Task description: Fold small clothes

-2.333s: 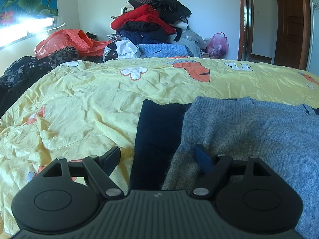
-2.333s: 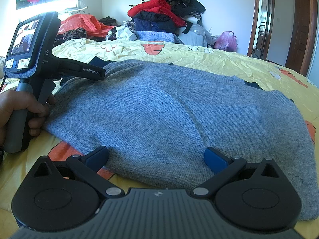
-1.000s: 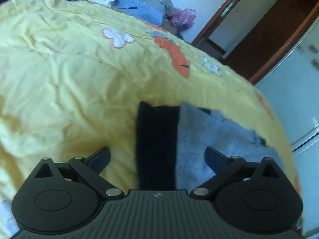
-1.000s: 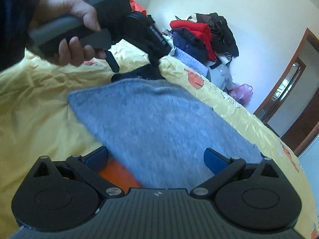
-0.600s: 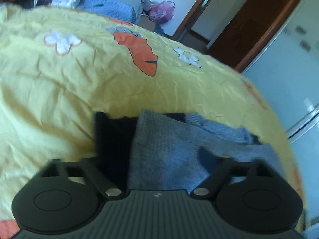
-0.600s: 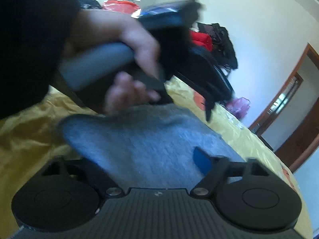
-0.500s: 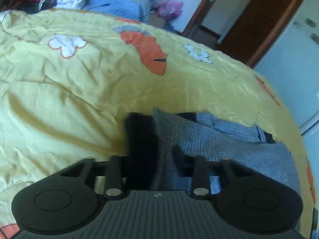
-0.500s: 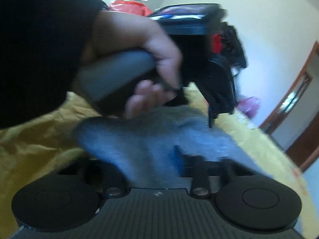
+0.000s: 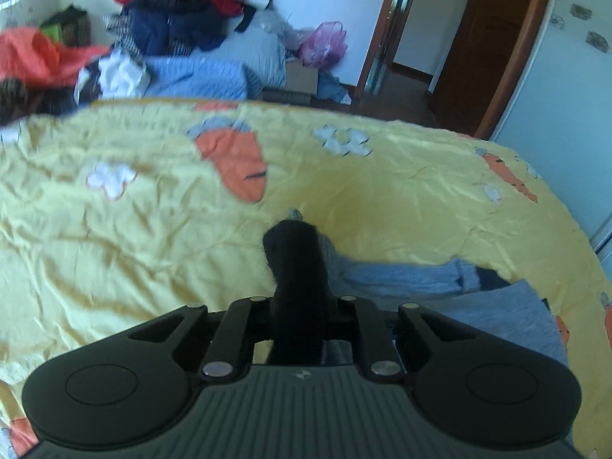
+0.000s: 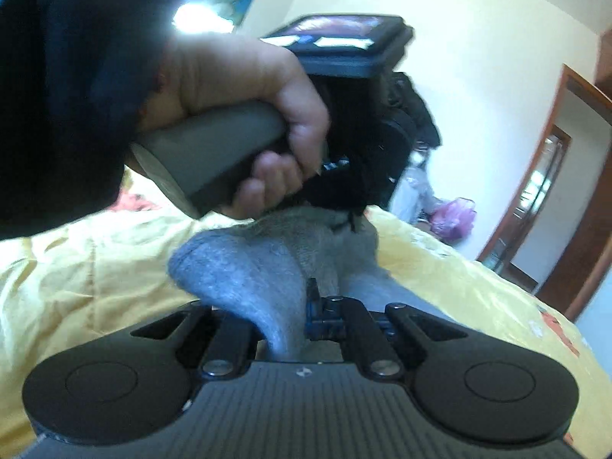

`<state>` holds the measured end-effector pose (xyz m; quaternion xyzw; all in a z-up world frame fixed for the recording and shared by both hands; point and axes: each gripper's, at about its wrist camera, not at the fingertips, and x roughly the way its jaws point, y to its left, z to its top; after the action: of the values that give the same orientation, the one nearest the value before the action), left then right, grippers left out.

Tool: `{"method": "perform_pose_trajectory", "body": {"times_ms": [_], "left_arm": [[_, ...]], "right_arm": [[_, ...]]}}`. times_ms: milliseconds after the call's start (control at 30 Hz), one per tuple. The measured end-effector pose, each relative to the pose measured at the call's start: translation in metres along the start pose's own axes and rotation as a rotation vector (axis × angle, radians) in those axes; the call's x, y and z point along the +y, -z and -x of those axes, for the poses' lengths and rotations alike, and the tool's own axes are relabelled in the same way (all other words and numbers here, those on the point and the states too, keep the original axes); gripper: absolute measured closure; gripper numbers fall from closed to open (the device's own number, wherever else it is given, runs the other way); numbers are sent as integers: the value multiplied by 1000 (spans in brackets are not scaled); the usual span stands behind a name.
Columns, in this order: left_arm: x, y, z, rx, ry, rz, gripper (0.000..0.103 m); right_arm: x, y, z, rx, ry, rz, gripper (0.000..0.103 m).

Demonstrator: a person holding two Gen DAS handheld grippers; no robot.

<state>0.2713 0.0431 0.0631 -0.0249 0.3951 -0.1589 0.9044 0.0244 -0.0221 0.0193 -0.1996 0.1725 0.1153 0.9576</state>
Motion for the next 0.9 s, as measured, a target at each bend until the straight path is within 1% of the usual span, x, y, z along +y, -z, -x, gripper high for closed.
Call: {"method": "perform_pose_trajectory", "body": {"times_ms": [167, 267, 333, 433, 467, 500, 667, 733, 900], "left_arm": [[-44, -3, 8, -29, -36, -52, 90], [-66, -4, 12, -39, -36, -63, 90], [-80, -5, 13, -46, -34, -72, 90], [-105, -5, 16, -53, -30, -101, 90], [-113, -5, 16, -54, -26, -110, 90], [-121, -5, 16, -56, -21, -117, 90], [-163, -4, 14, -55, 12, -152, 90], [-181, -2, 9, -49, 22, -171, 90], [-217, 9, -8, -19, 40, -208, 90]], "right_arm": [[-38, 12, 30, -14, 53, -87, 92], [-58, 20, 41, -17, 69, -128, 92], [-64, 26, 51, -23, 81, -147, 92], [-79, 36, 67, -29, 94, -184, 92], [-82, 39, 66, -31, 99, -196, 92], [-94, 41, 63, -32, 105, -208, 92], [-124, 58, 81, -29, 137, -289, 92], [-141, 67, 84, -24, 148, -333, 92], [-166, 96, 94, 11, 163, -439, 92]]}}
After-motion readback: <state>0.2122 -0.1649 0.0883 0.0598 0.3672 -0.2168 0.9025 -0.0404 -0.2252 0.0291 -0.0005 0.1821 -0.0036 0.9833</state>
